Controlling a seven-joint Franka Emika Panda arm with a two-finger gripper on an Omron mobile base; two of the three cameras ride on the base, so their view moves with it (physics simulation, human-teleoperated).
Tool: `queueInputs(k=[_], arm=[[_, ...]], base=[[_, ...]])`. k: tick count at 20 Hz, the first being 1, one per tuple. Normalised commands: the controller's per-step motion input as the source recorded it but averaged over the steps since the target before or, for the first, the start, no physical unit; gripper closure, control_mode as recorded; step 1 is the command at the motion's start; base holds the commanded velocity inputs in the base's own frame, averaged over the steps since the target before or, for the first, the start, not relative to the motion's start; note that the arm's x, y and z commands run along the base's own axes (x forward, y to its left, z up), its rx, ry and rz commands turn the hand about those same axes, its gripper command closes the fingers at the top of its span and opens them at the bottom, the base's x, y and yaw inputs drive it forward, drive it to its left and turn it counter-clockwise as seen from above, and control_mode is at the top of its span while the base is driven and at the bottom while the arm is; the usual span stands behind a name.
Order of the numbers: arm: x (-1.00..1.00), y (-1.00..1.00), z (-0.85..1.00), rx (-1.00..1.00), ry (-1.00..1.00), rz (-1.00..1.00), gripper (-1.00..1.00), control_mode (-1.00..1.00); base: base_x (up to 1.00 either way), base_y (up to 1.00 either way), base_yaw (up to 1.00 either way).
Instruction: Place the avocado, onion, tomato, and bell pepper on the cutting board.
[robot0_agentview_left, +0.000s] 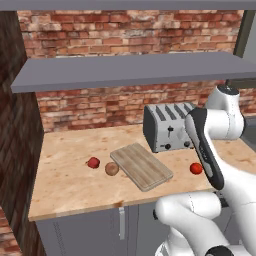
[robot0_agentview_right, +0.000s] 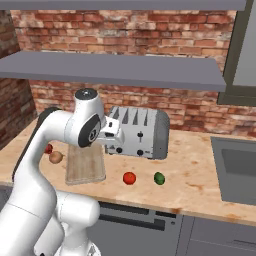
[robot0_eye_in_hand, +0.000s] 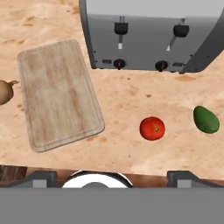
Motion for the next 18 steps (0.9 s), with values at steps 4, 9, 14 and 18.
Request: queueInputs(k=[4, 9, 14, 18], arm=[[0.26, -0.24, -0.22, 0.00, 0.09, 0.00, -1.00, -1.00], [0.17, -0.30, -0.28, 0.00, 0.08, 0.00, -1.00, -1.00], [0.10, -0.27, -0.23, 0.00, 0.04, 0.00, -1.00, -1.00], [0.09, -0.25, -0.29, 0.00, 0.03, 0.00, -1.00, -1.00]], base=[[0.00, 0.00, 0.00], [0.00, 0.00, 0.00], [0.00, 0.00, 0.00], [0.00, 0.00, 0.00]])
